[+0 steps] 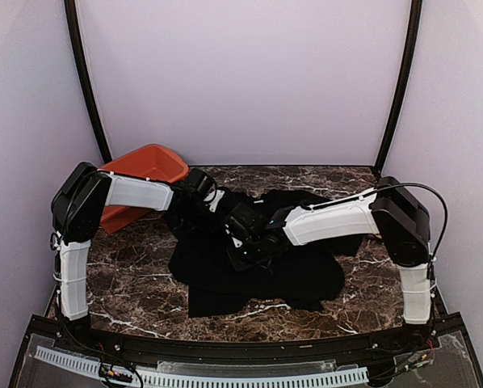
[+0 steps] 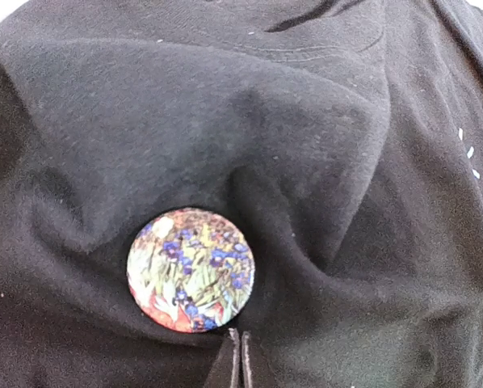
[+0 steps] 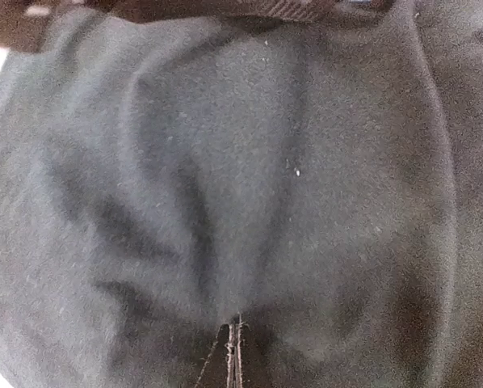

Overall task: Pin the brooch onto the clothing
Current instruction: Smooth out the clothing with brooches at the center of the board.

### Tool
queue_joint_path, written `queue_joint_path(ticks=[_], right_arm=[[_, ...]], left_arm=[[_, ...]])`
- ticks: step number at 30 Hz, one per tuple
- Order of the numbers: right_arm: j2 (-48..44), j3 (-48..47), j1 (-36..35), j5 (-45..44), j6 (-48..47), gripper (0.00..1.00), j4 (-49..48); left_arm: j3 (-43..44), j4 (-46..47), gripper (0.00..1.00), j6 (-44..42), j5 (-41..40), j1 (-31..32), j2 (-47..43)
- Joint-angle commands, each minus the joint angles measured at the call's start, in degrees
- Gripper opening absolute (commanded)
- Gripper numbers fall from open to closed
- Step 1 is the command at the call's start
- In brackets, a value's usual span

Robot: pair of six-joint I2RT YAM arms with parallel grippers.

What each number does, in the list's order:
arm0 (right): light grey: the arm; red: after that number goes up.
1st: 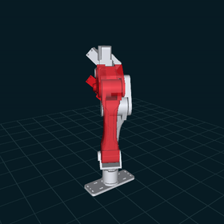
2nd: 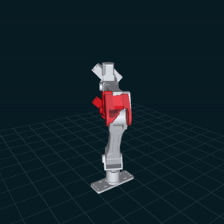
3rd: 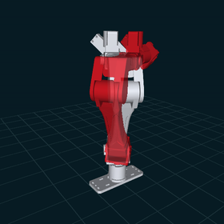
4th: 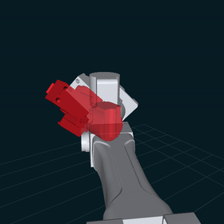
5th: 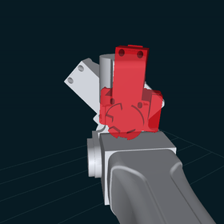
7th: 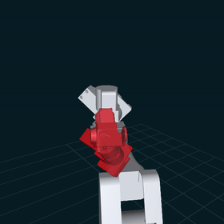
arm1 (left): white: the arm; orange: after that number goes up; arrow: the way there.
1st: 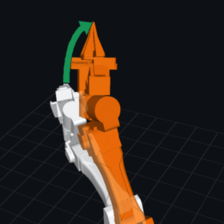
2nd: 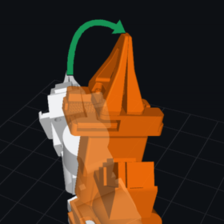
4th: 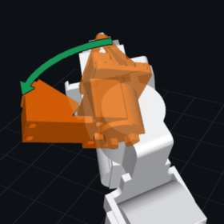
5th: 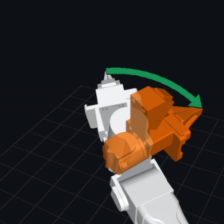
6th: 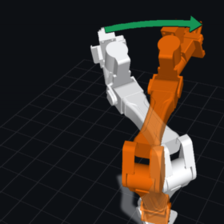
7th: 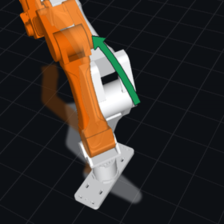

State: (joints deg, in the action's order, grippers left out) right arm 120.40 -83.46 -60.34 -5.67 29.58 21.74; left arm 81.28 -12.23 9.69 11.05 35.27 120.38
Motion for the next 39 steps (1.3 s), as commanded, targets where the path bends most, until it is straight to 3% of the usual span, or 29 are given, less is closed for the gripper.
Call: queue_joint_path(ticks=[1,12,13,14,15,18,26,29,31,33,35,39], right_arm=[[-5.42,2.58,-0.73,-1.64,-3.20,0.00,-3.77],[-8.36,4.21,-0.69,-2.85,-5.59,0.00,-6.54],[-7.95,4.12,-0.67,-2.62,-5.55,0.04,-6.53],[-7.45,3.87,-0.72,-2.08,-5.38,0.19,-6.49],[-6.90,3.72,-0.69,-1.65,-5.22,0.28,-6.49],[-5.17,3.57,-0.71,-1.12,-4.21,0.43,-6.49],[-0.18,0.41,-0.73,-2.46,-3.33,0.50,-3.42],[0.97,0.06,-0.71,-2.88,-2.97,0.50,-3.17],[1.62,-0.15,-0.72,-3.11,-2.57,0.50,-2.68],[2.52,-0.50,-0.70,-2.62,-2.27,0.48,-2.04],[3.55,-0.92,-0.69,-2.04,-2.18,0.35,-1.52],[4.80,-1.78,-0.67,-1.41,-2.08,0.00,-0.26]], left_arm=[[0.81,-1.36,0.01,0.47,0.80,0.10,-2.00],[-0.29,0.70,0.01,0.61,0.11,-1.20,-8.78],[-0.35,0.84,0.01,0.73,0.29,-1.23,-9.25],[-0.53,1.23,0.01,1.06,0.68,-1.18,-9.40],[-0.52,1.37,0.01,1.18,0.88,-1.17,-9.49],[-0.81,1.68,0.01,1.58,1.37,-1.25,-9.49],[-1.27,1.70,0.01,1.78,2.93,-1.33,-9.10],[-1.94,1.62,0.17,2.26,4.34,-1.33,-8.77],[-3.04,1.61,0.26,2.52,5.62,-1.26,-8.66],[-4.61,2.08,0.29,2.78,5.78,-1.25,-8.71],[-6.09,2.91,0.30,2.99,5.71,-1.25,-8.77],[-7.34,3.63,0.30,3.30,5.96,-1.25,-8.81]])
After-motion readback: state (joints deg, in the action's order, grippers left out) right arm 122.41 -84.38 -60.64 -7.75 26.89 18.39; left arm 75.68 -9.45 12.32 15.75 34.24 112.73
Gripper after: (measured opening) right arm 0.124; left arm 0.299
